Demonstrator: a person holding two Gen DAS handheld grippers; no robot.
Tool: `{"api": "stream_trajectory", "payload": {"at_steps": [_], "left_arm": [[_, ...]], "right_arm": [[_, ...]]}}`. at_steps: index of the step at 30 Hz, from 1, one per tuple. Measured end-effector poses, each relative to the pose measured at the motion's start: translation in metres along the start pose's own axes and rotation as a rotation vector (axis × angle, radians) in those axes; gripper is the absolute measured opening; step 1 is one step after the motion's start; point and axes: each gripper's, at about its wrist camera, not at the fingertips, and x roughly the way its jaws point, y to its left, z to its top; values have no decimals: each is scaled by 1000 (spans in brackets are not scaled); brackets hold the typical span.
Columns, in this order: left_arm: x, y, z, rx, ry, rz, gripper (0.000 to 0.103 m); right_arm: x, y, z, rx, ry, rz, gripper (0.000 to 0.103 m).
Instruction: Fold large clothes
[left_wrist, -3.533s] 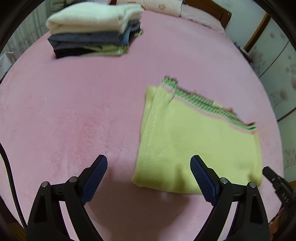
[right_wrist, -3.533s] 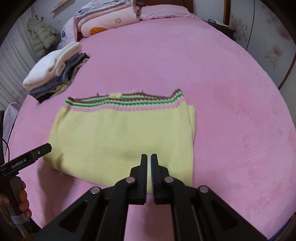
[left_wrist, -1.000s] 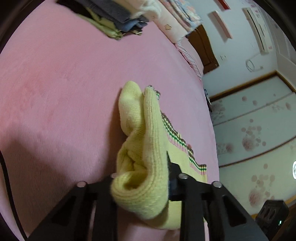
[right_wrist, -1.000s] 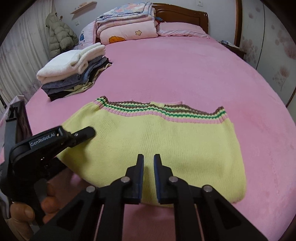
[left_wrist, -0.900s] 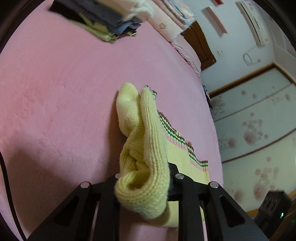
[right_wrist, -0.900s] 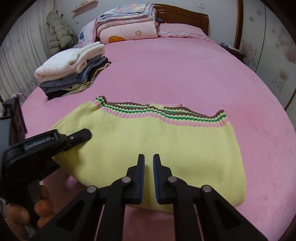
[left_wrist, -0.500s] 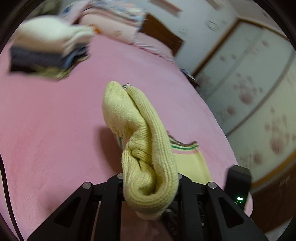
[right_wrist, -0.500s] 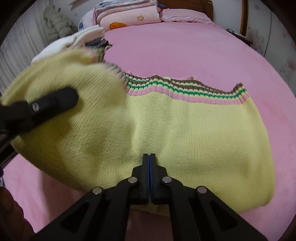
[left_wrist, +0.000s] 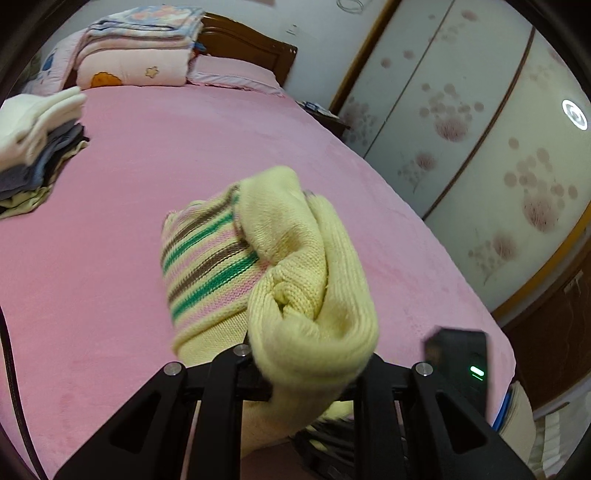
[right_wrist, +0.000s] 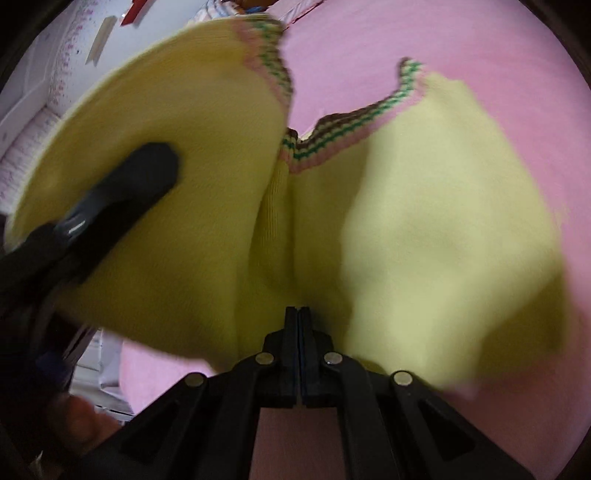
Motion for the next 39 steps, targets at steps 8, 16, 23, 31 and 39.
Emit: {"api": "stream_trajectory", "payload": {"at_steps": [8, 16, 23, 31, 39], "left_arm": [[44, -48, -14, 82, 120, 57, 16], [57, -65, -27, 130, 150, 59, 43], [29, -61, -21, 59, 166, -54, 64], [-20, -25, -9, -12, 111, -10, 64], [3, 6, -12, -73, 144, 105, 64]], "right_arm": [[-77, -28, -20, -30, -45, -190, 0], [-116, -54, -18, -3, -98, -340, 0], [-140, -46, -2, 13, -155, -334, 1], [-147, -13, 25, -23, -162, -243, 41], [-102, 25, 34, -163, -98, -269, 41]]}}
